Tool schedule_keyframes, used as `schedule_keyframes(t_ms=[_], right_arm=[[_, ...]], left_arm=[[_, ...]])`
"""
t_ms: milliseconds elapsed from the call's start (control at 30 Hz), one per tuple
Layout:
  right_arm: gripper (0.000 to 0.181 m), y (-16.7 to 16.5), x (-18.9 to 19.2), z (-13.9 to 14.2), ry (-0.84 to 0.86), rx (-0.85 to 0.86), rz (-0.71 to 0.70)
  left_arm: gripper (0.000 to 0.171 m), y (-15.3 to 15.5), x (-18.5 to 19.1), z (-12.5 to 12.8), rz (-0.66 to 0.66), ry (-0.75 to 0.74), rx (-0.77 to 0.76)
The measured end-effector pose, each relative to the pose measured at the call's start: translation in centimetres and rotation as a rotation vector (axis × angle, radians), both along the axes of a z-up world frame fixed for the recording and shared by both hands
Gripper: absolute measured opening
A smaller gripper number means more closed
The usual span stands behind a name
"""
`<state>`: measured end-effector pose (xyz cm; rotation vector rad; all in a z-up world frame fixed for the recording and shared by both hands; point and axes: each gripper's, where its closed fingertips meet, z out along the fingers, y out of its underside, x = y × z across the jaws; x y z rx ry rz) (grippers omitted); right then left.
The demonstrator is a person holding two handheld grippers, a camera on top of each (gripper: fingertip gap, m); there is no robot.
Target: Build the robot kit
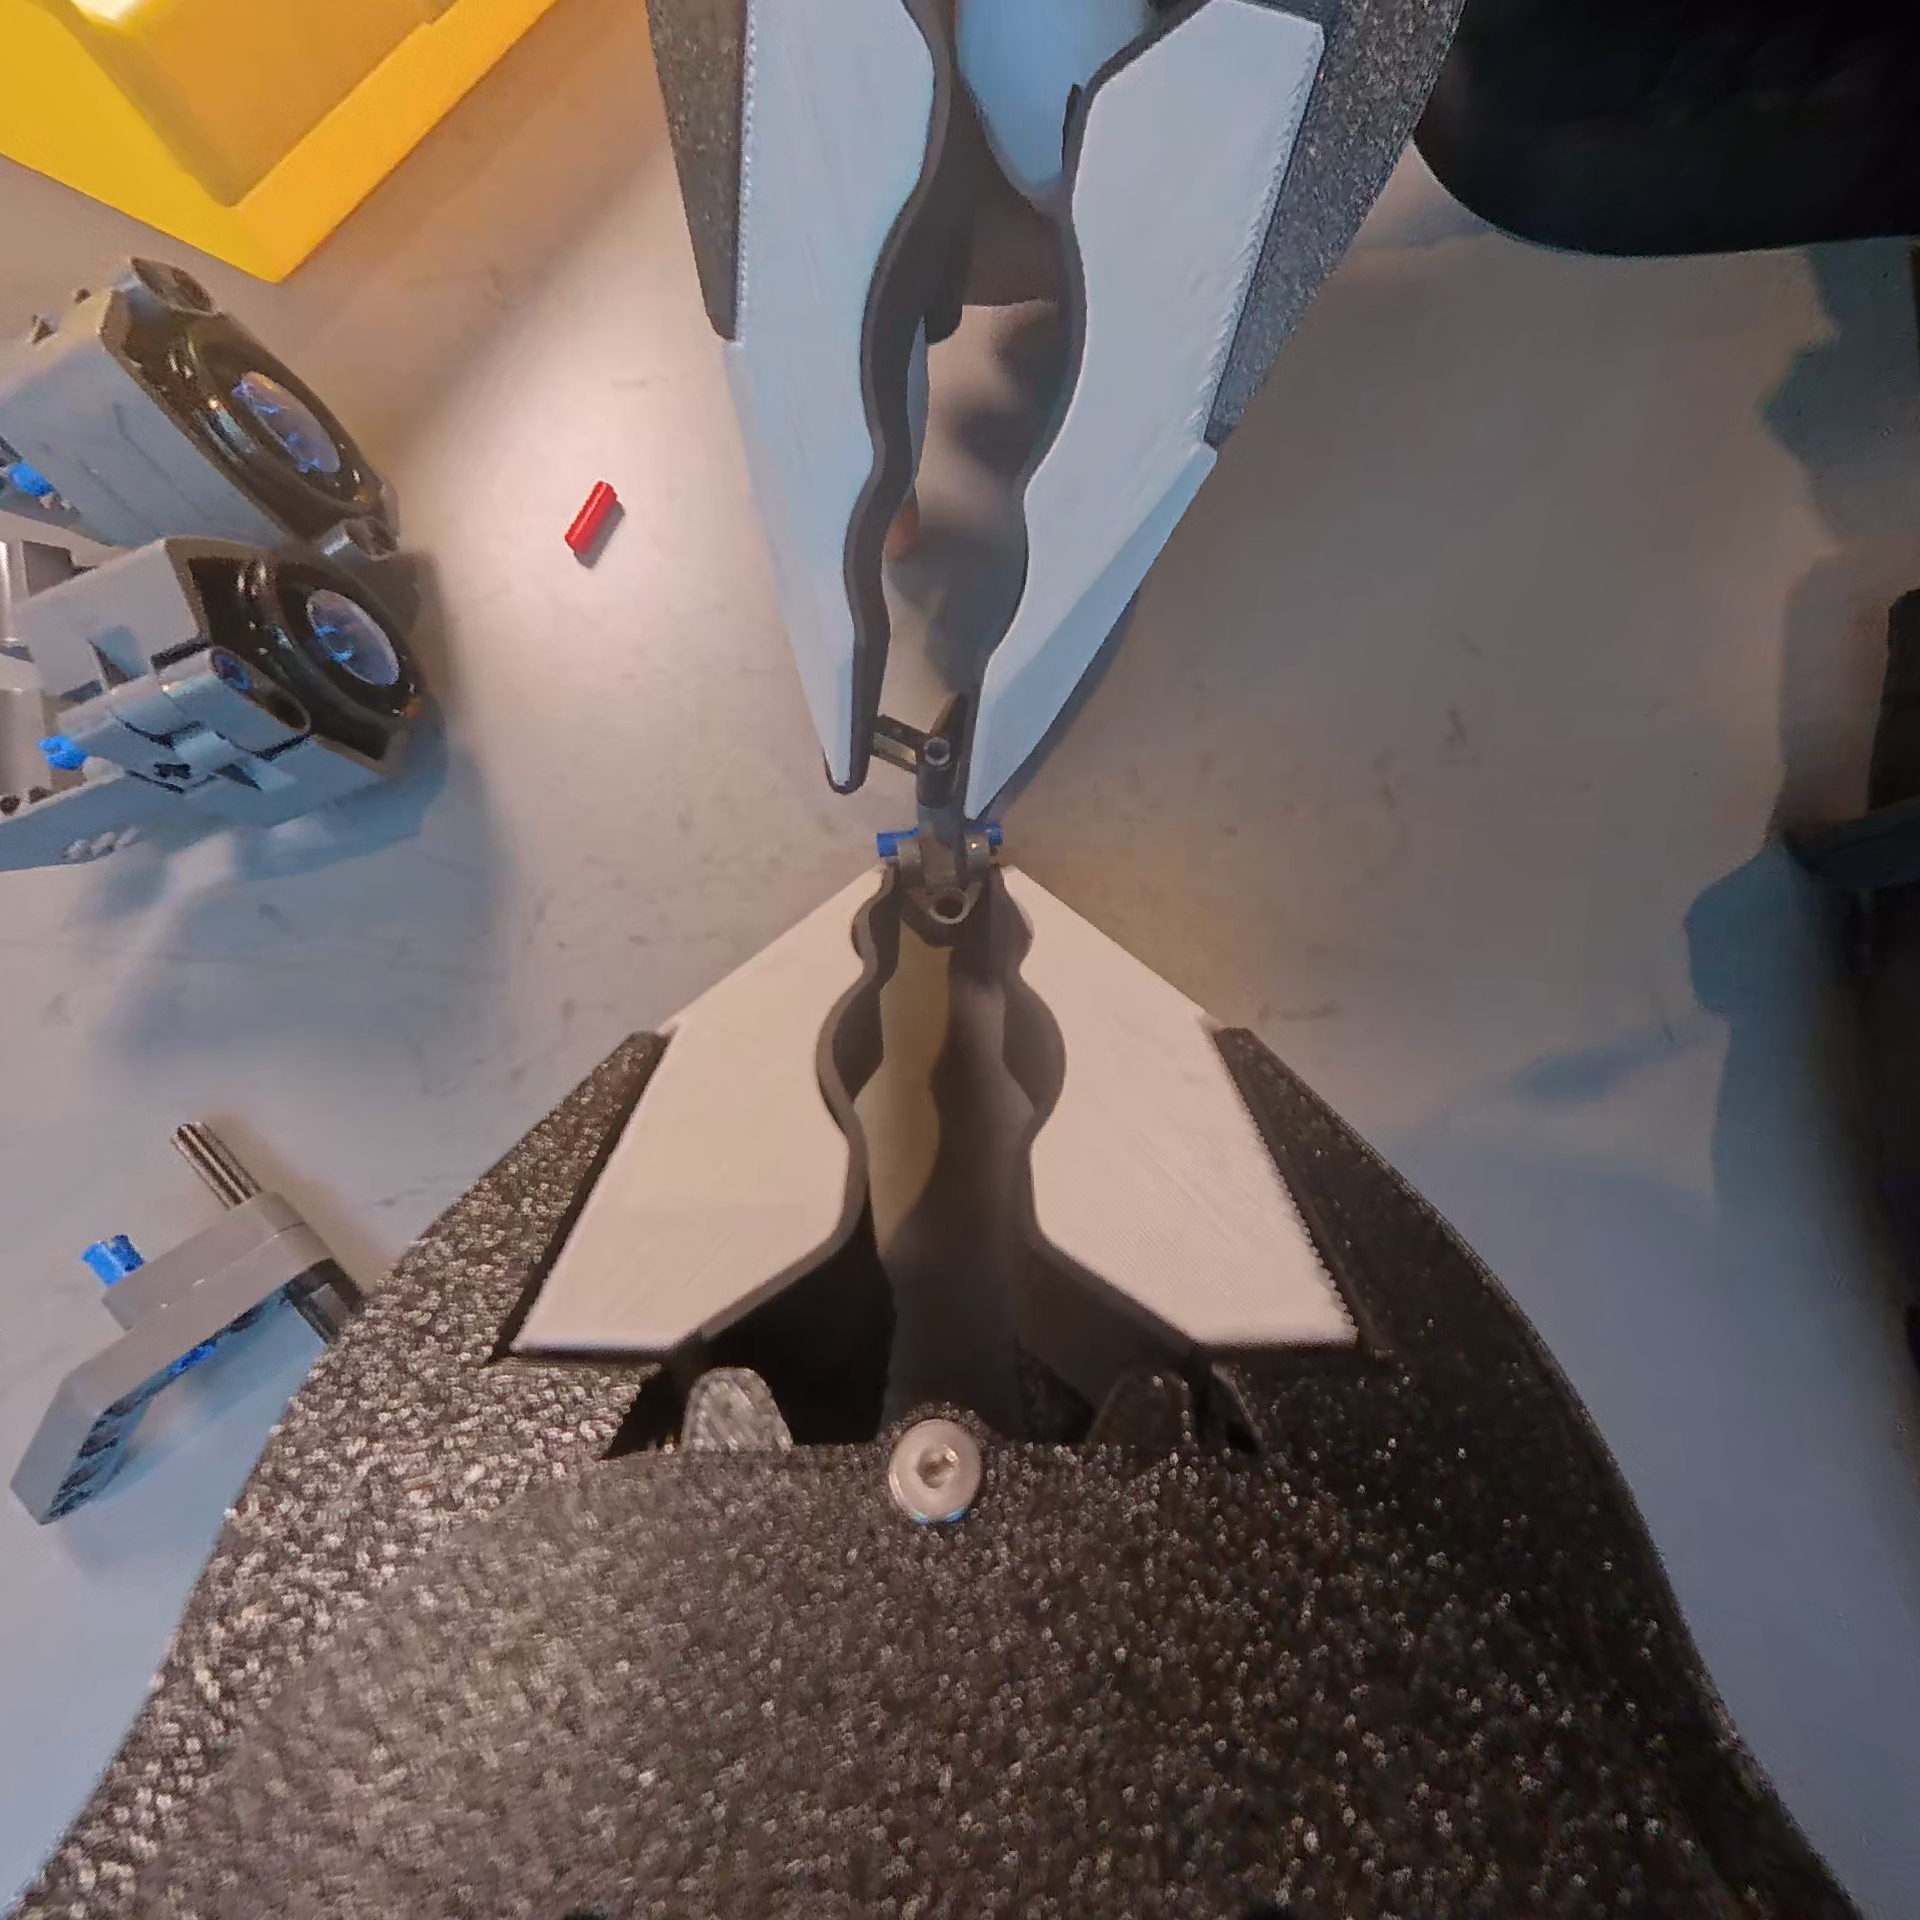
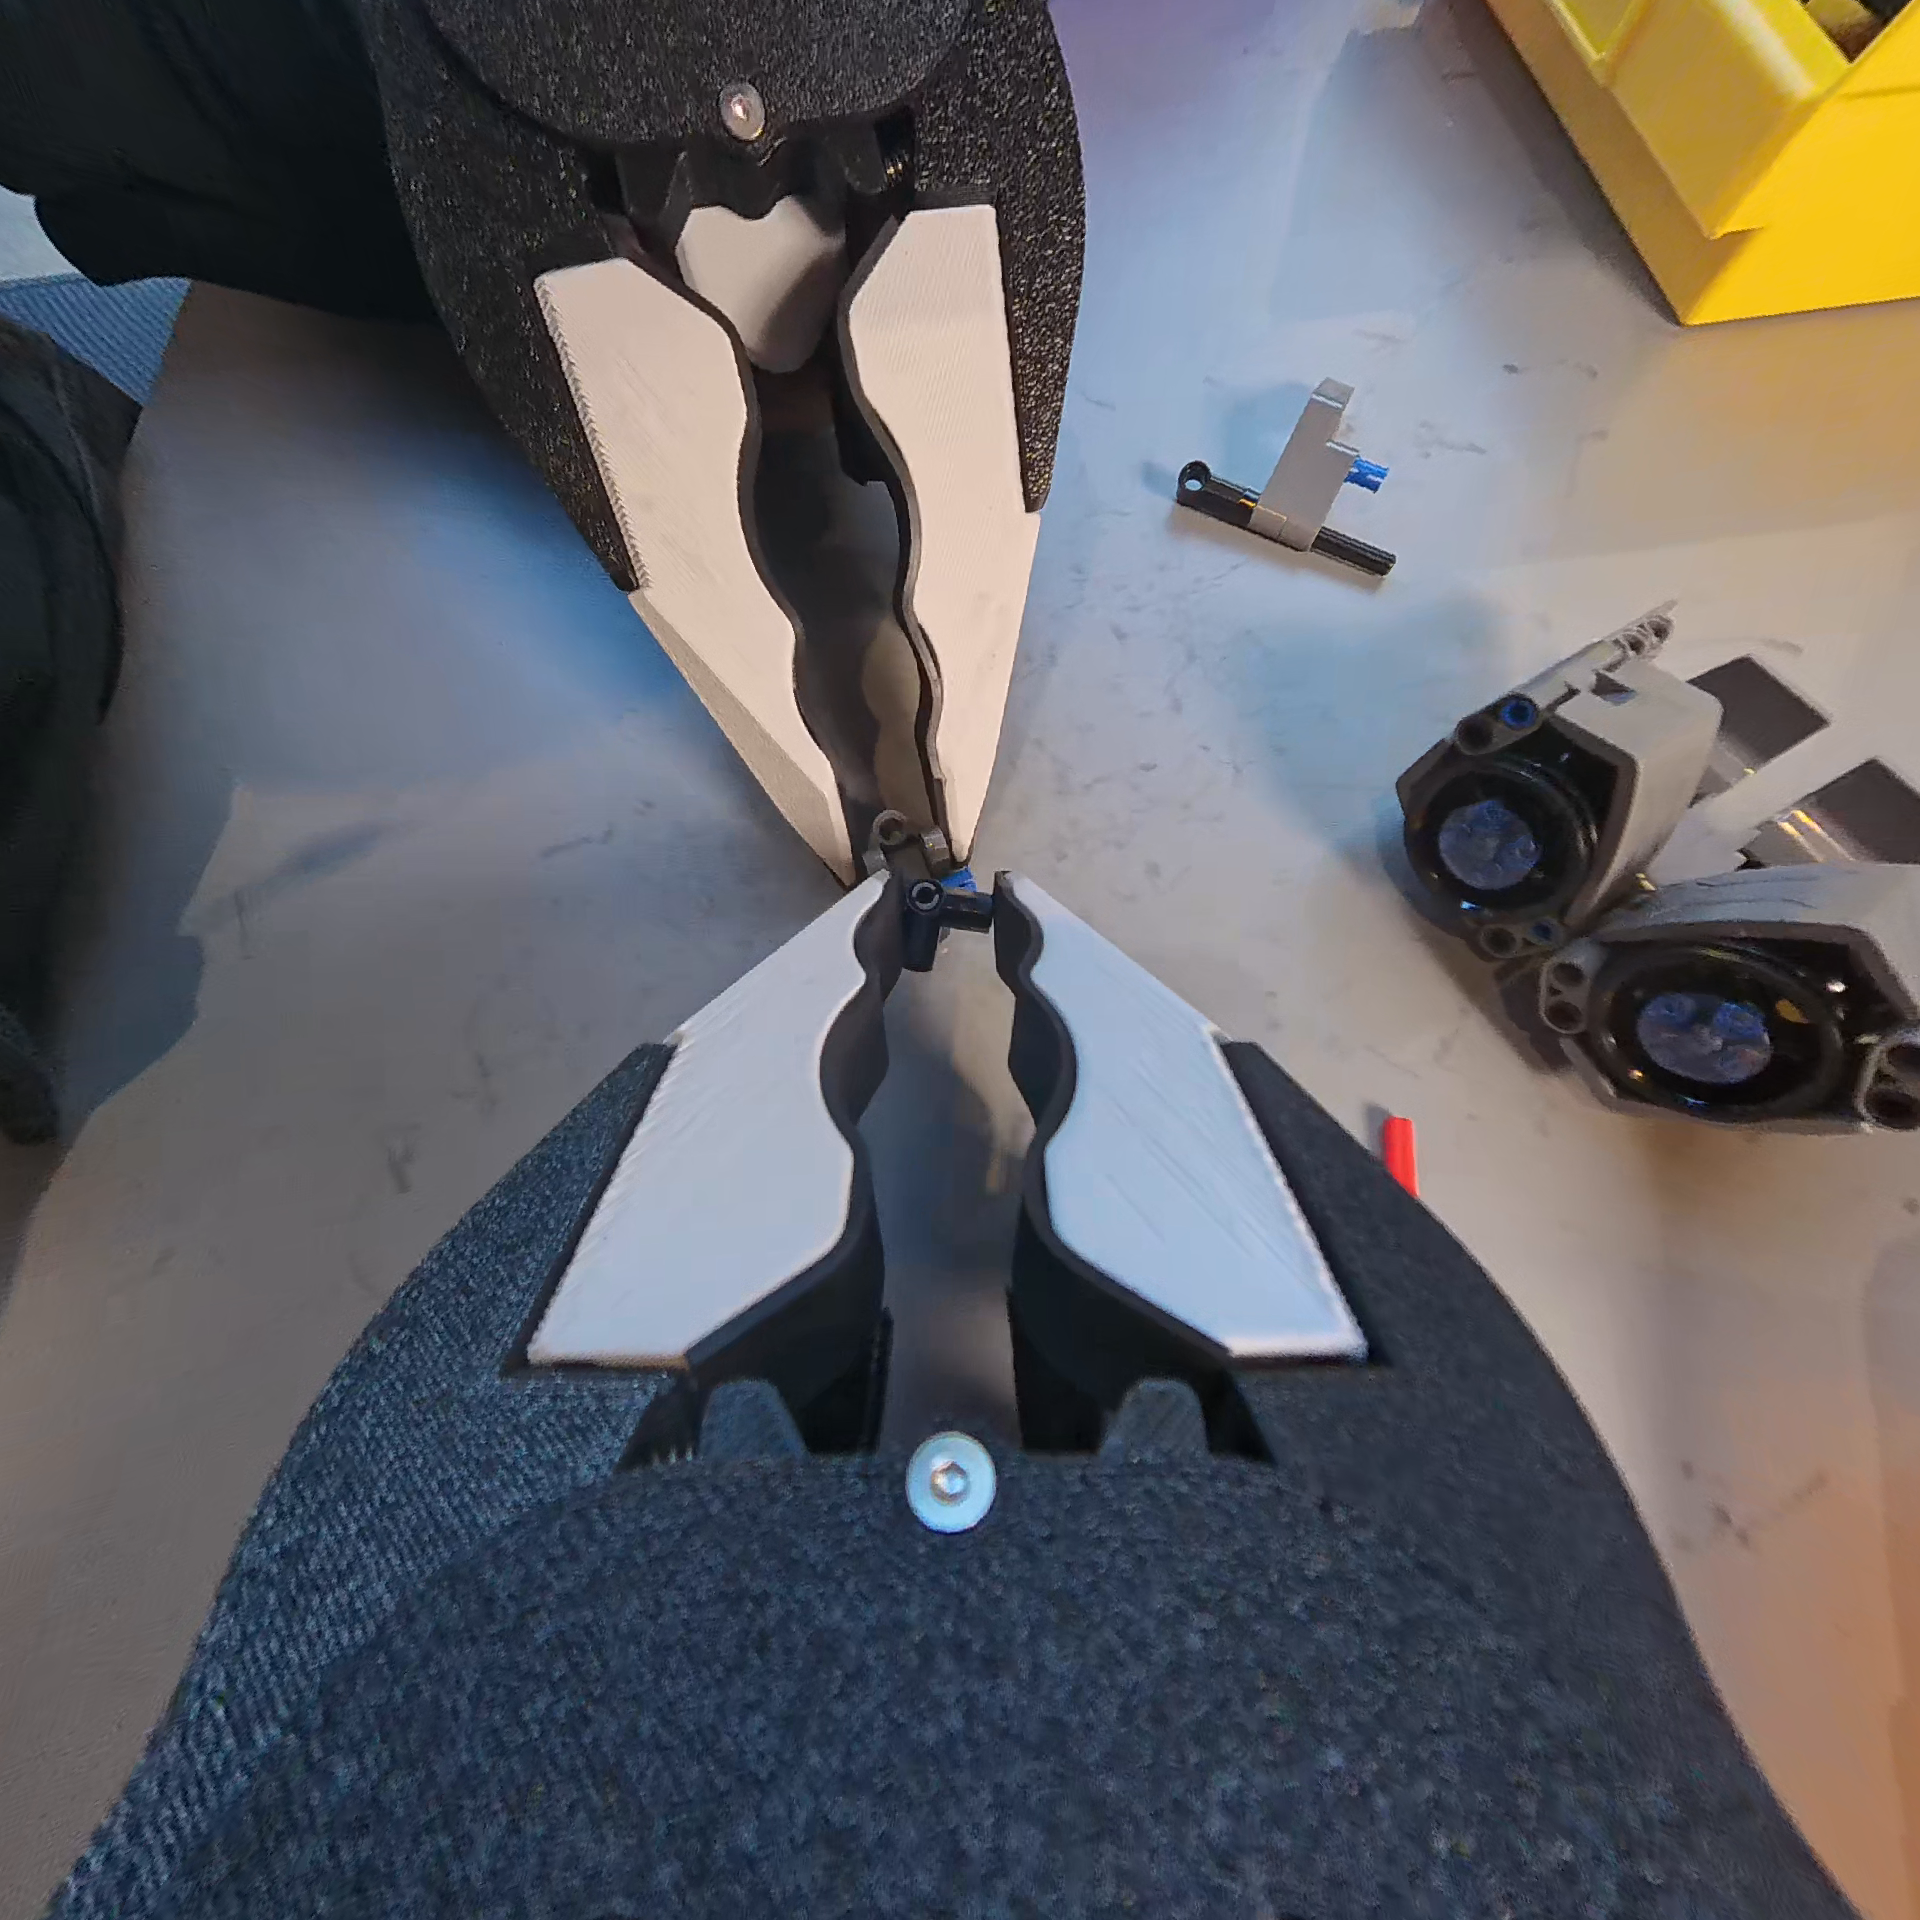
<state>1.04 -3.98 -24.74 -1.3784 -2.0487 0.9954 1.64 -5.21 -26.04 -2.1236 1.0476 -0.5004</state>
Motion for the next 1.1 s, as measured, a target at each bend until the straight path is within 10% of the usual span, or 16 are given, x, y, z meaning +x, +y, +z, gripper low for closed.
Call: schedule_keyframes(t_ms=[1100], right_arm=[[0.022,0.8,1.5,0.2,-0.006,0.002,-0.001]], left_arm=[[0.011,0.2,-1.2,-0.1,-0.020,0.018,0.015]])
